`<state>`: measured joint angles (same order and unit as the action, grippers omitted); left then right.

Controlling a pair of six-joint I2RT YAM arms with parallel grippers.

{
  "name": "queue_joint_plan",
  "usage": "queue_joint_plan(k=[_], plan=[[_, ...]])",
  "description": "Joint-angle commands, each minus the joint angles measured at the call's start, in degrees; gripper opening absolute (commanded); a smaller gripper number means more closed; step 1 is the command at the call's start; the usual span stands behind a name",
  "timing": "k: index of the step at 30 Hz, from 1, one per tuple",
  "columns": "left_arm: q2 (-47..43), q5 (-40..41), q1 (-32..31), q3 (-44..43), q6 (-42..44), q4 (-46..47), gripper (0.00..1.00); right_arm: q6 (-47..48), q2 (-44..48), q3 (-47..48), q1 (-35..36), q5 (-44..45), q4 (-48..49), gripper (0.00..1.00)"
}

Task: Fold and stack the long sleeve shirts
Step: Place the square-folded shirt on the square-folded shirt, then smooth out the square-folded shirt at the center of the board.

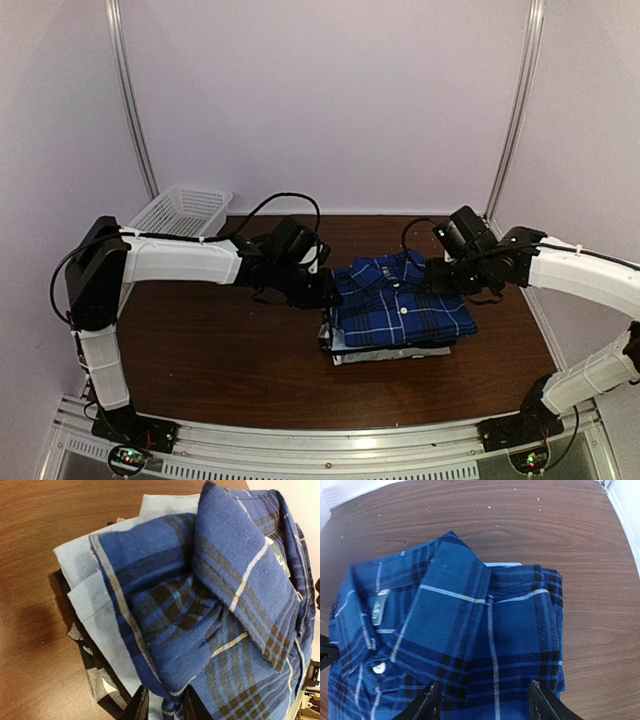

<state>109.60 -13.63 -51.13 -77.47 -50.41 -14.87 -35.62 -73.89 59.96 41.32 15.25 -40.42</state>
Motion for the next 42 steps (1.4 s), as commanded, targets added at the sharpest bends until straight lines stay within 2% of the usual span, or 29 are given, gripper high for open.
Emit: queue_joint_plan(k=[1,8,16,24,29,33,42], plan=[[-2.1,0.8,0.5,0.2,1.5,0.3,0.25,-1.0,2.3,-6.2,-4.5,-3.8,6.2,0.6],[-3.0,0.7,0.6,-0.2,1.9,0.3,0.25,-1.9,4.3,-9.9,-5.8,-5.9,5.6,0.61],[-5.3,1.6,1.6,0.0,3.2,-0.6,0.27,-2.6,10.9,-4.5,-2.7,-3.1,-1.2,0.61],[-7.6,3.0,2.8,0.2,4.2,-2.0,0.29,-6.2,2.7,-4.3,7.7,-3.8,3.2,0.59],[-8.9,3.1,3.2,0.9,4.6,-2.0,0.29,-6.9,-3.3,-8.9,8.7,-6.9,10.6,0.59],[-9.8,3.2,3.5,1.5,4.8,-2.0,0.29,-7.7,-7.2,-9.4,9.2,-7.9,11.2,0.57],[-12.0,3.1,4.3,2.8,6.0,-1.5,0.3,-9.2,-1.7,-6.0,13.1,-6.4,3.5,0.58]])
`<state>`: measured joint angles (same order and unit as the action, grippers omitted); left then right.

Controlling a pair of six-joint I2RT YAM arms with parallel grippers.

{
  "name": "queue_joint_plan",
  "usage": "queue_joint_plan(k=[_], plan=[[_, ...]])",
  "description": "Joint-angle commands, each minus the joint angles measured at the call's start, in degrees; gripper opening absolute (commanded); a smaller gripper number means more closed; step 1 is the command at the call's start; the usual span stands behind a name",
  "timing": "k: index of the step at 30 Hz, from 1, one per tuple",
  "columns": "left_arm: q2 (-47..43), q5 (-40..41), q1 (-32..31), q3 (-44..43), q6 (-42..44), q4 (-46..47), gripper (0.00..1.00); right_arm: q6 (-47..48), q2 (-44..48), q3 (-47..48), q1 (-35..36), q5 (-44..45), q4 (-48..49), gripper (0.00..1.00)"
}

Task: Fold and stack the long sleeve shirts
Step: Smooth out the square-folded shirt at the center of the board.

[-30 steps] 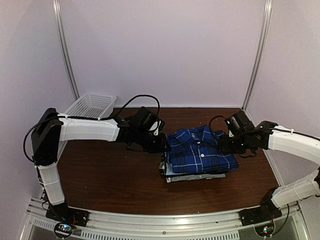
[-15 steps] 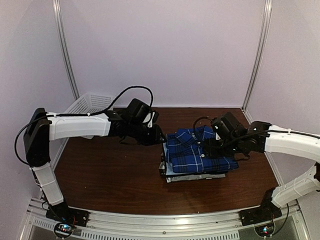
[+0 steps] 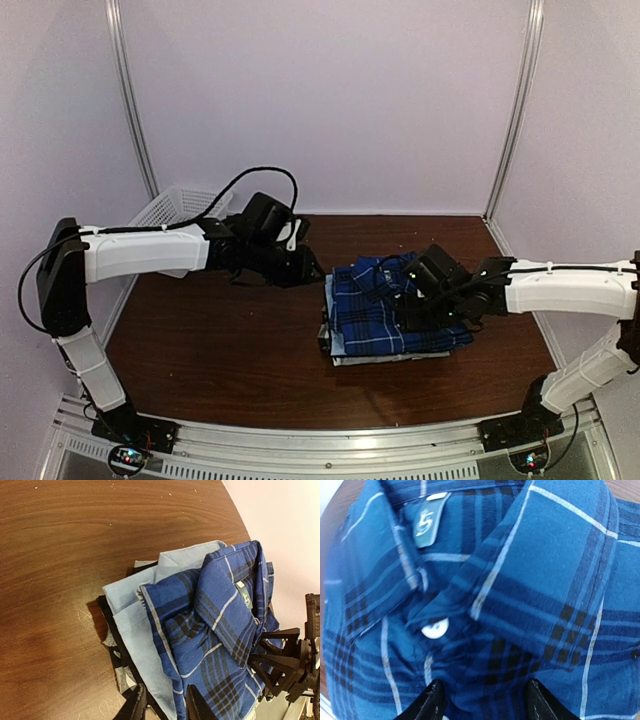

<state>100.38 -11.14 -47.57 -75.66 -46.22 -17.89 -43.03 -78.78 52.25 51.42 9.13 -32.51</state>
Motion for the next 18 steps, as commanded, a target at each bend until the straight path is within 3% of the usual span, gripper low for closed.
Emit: queue_joint_plan(k=[1,11,18], plan=[[-3.2,0.6,0.8,1.0,2.1,1.6,0.3,-2.4,3.8,1.7,4.2,-0.7,-5.2,0.58],[-7.3,2.9,1.2,1.3,5.0,1.7,0.31,-13.5,8.0,-0.4,16.8,-3.2,-10.7,0.61],[-7.8,2.5,1.7,2.2,5.6,2.2,0.32,-17.9,11.5,-0.1,18.2,3.3,-16.1,0.67]])
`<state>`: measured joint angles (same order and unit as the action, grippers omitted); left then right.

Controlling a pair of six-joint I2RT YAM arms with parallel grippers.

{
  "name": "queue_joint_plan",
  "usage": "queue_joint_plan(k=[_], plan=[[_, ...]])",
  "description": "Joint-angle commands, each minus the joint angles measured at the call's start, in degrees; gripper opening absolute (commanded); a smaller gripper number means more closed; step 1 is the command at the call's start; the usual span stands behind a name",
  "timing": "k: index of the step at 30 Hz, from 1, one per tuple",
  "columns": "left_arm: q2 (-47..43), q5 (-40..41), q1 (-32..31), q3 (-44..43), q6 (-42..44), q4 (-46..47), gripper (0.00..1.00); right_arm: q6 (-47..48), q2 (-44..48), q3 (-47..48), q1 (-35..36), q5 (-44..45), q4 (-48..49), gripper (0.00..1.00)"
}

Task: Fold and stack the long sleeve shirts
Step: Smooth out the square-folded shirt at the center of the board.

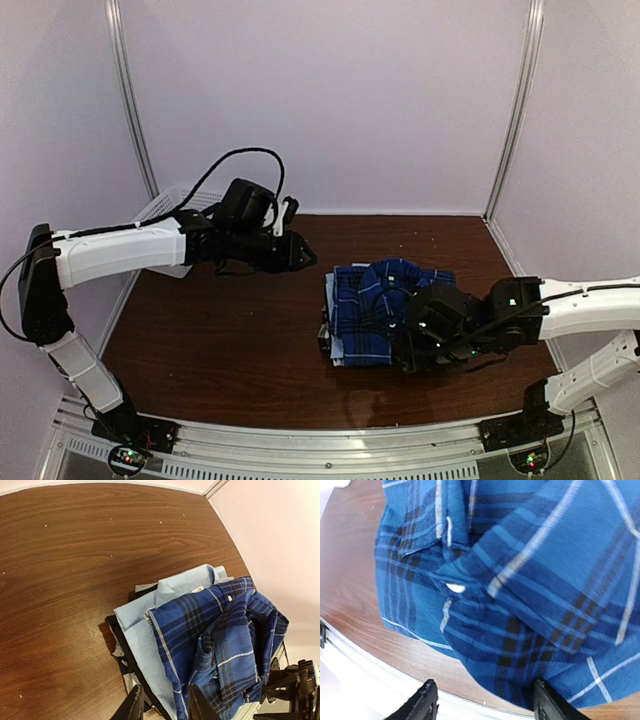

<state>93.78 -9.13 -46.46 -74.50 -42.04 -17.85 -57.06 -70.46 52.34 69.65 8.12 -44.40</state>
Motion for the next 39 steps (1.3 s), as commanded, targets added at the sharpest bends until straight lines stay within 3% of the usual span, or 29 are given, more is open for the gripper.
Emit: queue_joint_plan(k=[1,12,16,25,31,39], plan=[[-1.2,0.3,0.6,1.1,1.5,2.3,0.32,-3.8,3.6,-0.1,-0.7,5.1,-4.2,0.68],[-0.8,-2.5,0.7,0.4,2.9,3.4,0.32,9.7,2.7,2.5,-18.7,6.8,2.7,0.78],[-0.6,-3.6,0.7,0.4,3.0,3.3,0.32,15.4,0.7,3.9,-26.9,3.5,5.8,0.78],[-0.3,-6.5,0.5,0.3,3.7,3.7,0.32,18.6,-1.7,5.8,-29.0,3.6,6.7,0.72],[1.0,-7.4,0.2,-1.0,3.7,3.6,0.31,20.3,-5.1,7.8,-31.5,1.8,10.1,0.55],[2.1,-8.2,-0.1,-1.3,3.4,3.6,0.31,23.2,-13.5,13.0,-32.8,2.2,12.4,0.54]])
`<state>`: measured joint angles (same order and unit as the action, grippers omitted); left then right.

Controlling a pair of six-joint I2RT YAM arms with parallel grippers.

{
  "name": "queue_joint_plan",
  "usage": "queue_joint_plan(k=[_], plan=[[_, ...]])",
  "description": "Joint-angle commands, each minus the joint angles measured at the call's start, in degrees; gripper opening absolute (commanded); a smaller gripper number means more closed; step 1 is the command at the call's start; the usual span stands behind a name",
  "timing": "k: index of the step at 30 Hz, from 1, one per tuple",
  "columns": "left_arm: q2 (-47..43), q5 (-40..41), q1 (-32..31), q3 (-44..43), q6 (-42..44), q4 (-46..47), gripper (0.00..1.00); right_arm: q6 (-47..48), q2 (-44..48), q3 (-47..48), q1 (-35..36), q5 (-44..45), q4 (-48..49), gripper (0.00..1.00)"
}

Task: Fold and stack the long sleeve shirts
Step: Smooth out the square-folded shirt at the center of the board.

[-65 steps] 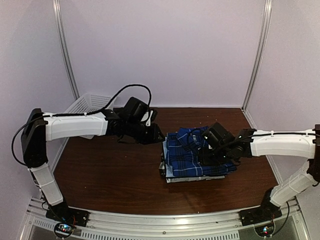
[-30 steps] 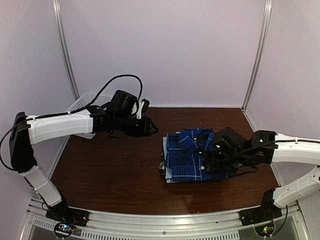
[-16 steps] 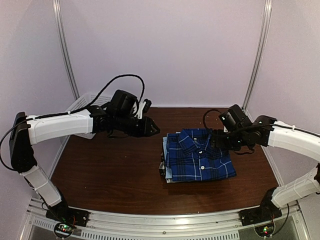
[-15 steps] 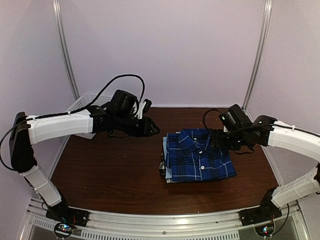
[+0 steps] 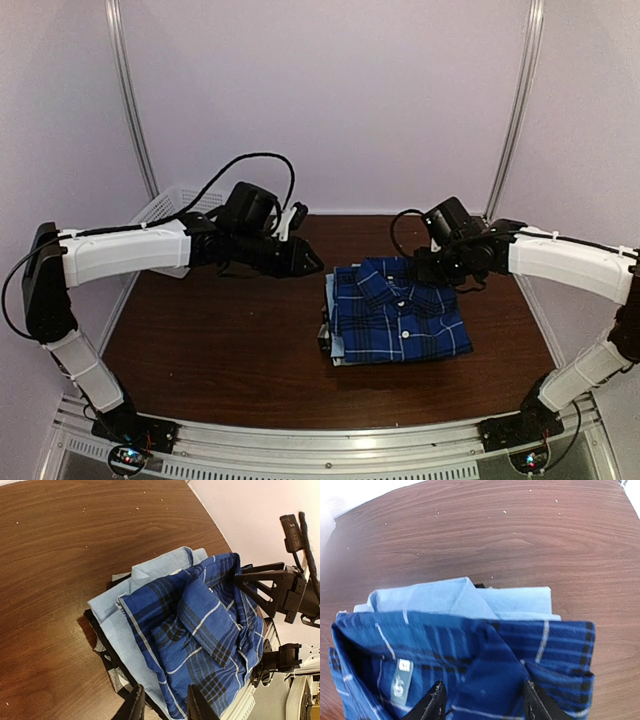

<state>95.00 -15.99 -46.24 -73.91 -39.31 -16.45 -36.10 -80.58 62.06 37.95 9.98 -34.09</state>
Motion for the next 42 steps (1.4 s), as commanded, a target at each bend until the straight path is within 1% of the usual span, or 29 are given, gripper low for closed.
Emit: queue_joint_plan(k=[1,3,4,8,12,14,15,17,21,24,26,28,32,37,42], plan=[[0.9,-1.2,-0.3,-1.9,0.6,2.2,0.31,2.5,-4.1,3.7,-1.5,0.4,2.5,0.54],[0.9,-1.2,-0.4,-1.7,0.5,2.2,0.31,3.1,-5.6,3.9,-2.7,-0.4,4.0,0.53],[0.9,-1.2,-0.4,-1.7,0.5,2.2,0.31,3.4,-6.4,4.1,-3.4,-1.0,4.5,0.52],[0.8,-1.4,-0.4,-1.4,0.3,2.1,0.3,4.6,-9.9,6.1,-5.8,-1.3,5.0,0.33],[0.3,-1.0,-0.6,-0.9,0.1,2.2,0.3,5.0,-12.7,9.4,-6.0,-0.3,4.4,0.26],[0.1,-0.7,-0.6,-0.7,-0.1,2.2,0.3,4.9,-13.9,10.2,-5.9,-0.6,4.4,0.26],[0.1,-0.8,-0.6,-0.6,-0.1,2.2,0.3,4.8,-14.5,10.6,-5.9,-1.1,4.0,0.27],[-0.1,-0.7,-0.6,-0.3,-0.1,2.2,0.3,4.8,-14.3,10.9,-5.7,-1.4,3.2,0.32],[-0.7,0.1,-0.6,0.3,0.1,2.2,0.3,5.2,-10.1,10.7,-5.5,-1.0,1.4,0.53],[-1.0,0.8,-0.6,0.4,0.3,2.2,0.31,5.9,-5.3,11.0,-4.7,-0.8,-1.2,0.65],[-1.2,1.3,-0.6,0.4,0.4,2.2,0.31,5.7,-1.9,10.6,-2.8,-0.8,-3.5,0.69],[-1.2,1.6,-0.6,0.3,0.5,2.2,0.31,4.7,1.2,9.7,-0.8,-1.2,-5.8,0.72],[-1.1,1.7,-0.6,0.0,0.7,2.2,0.31,0.7,7.7,4.9,4.7,-3.7,-8.6,0.74],[-0.8,1.9,-0.6,-1.1,1.2,1.4,0.31,-6.9,13.2,0.6,15.3,-5.0,-14.0,0.75],[-0.4,1.9,-0.6,-1.4,1.2,1.4,0.31,-15.5,16.8,-4.9,24.9,-9.7,-14.3,0.76]])
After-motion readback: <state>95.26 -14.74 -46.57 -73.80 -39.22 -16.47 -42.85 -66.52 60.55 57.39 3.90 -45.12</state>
